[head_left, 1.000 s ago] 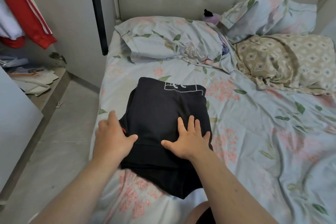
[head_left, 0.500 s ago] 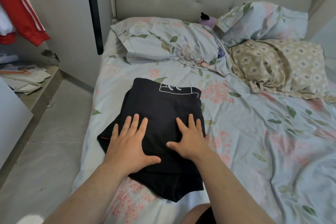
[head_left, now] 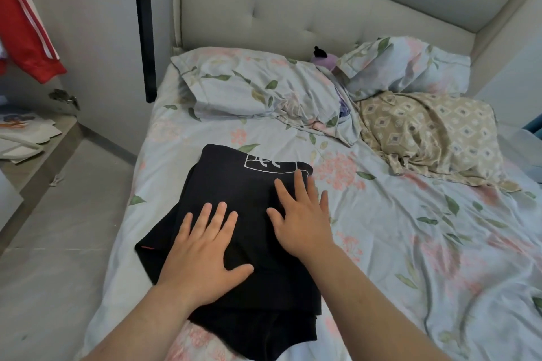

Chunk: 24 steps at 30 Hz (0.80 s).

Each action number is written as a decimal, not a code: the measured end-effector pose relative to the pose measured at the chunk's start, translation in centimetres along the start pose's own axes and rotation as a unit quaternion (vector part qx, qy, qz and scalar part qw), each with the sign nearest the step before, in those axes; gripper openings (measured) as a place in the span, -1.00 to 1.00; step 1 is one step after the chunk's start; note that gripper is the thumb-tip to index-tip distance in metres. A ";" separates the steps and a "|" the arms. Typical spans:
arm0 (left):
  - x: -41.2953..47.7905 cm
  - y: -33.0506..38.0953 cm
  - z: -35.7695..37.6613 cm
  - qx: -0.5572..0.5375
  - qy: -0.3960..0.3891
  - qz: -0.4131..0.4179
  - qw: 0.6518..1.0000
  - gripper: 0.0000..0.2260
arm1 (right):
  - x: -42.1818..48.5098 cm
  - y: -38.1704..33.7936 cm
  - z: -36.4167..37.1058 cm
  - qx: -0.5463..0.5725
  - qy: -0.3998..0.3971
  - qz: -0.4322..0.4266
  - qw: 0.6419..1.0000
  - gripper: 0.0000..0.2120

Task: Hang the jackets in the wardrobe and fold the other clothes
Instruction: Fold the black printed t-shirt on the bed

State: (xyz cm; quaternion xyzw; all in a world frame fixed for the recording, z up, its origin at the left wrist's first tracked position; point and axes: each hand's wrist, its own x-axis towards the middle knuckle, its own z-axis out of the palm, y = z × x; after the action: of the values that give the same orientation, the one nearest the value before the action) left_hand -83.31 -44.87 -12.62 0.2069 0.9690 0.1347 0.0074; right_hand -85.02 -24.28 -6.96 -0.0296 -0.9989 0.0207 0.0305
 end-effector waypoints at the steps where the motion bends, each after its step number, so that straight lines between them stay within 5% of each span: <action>1: 0.1 -0.1 0.1 -0.002 -0.001 -0.003 1.000 -0.07 | 1.0 0.0 0.5 -0.023 -0.009 -0.019 1.000 -0.37; 9: 0.1 0.2 0.6 -0.010 0.016 -0.002 1.000 -0.10 | 4.2 1.5 5.0 -0.001 -0.098 0.001 0.995 -0.21; 15: 0.1 0.4 0.4 -0.012 0.019 -0.007 1.000 -0.12 | 6.5 2.5 5.2 0.106 -0.094 0.174 0.975 -0.24; 19: 0.4 0.5 0.6 -0.009 0.010 -0.009 1.000 -0.12 | 6.8 2.2 4.6 0.089 -0.112 0.172 0.975 -0.25; 24: 0.1 0.3 0.3 -0.001 -0.010 -0.017 1.000 -0.20 | 2.4 -0.9 4.7 0.030 -0.042 0.140 0.989 -0.36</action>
State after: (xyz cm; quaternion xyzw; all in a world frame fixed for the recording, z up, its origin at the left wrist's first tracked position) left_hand -83.32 -44.51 -12.80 0.1919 0.9721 0.1333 0.0199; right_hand -87.76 -25.22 -11.42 -0.1677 -0.9841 0.0563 -0.0142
